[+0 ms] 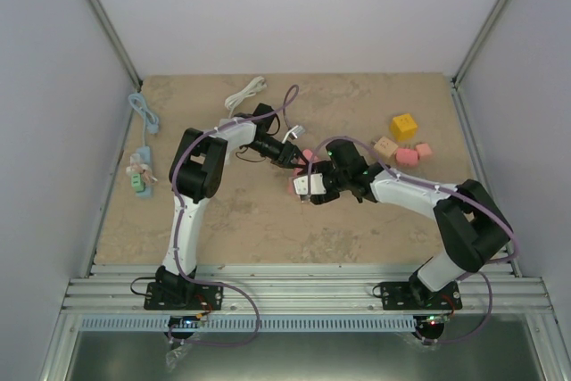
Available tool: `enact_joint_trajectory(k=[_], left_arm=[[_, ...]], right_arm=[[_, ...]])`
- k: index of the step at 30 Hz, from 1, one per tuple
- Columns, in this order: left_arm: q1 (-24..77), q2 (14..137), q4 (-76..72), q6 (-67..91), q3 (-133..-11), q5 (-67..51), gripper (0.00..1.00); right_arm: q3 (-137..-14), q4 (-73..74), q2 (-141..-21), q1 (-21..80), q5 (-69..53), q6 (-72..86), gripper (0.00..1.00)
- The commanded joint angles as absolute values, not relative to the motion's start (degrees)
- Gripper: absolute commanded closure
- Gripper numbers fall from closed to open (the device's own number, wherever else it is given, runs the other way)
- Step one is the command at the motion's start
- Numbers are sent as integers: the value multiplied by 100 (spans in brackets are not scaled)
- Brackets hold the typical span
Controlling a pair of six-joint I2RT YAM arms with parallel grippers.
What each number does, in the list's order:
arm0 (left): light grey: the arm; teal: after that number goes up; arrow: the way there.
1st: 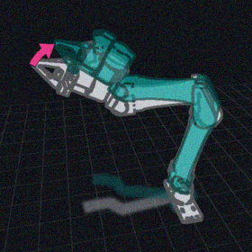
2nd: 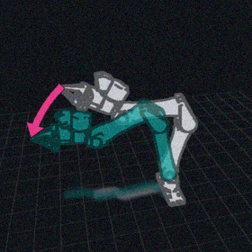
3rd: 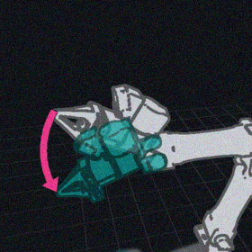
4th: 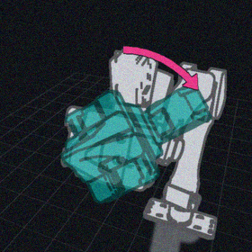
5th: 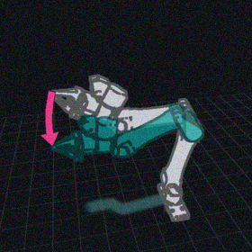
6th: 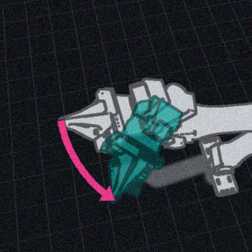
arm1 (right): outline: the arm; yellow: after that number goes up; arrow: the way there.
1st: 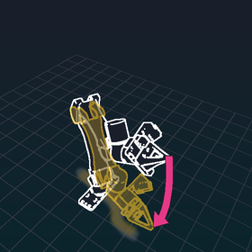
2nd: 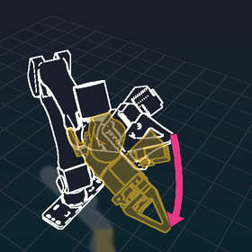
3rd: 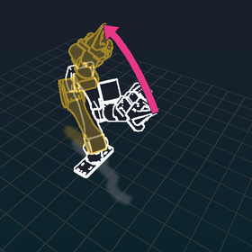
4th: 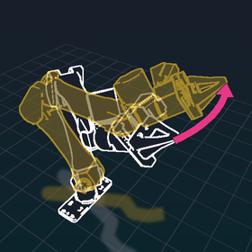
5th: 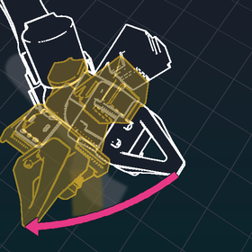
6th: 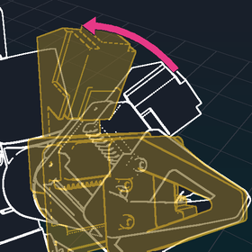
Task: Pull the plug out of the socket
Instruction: Remove the plug from the socket.
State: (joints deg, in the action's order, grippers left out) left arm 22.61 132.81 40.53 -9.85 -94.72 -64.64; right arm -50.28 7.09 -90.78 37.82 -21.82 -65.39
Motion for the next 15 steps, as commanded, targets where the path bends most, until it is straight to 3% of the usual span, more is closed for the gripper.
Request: enact_joint_trajectory(k=[1, 15], left_arm=[[2171, 13580, 4175, -1151, -9412, -5506, 100], [2154, 13579, 4176, -1164, -9404, -5532, 100]], right_arm=[[-4939, 489, -8945, 3888, -1617, -6689, 80], [-5254, 628, -8993, 3530, -2144, -5998, 84]])
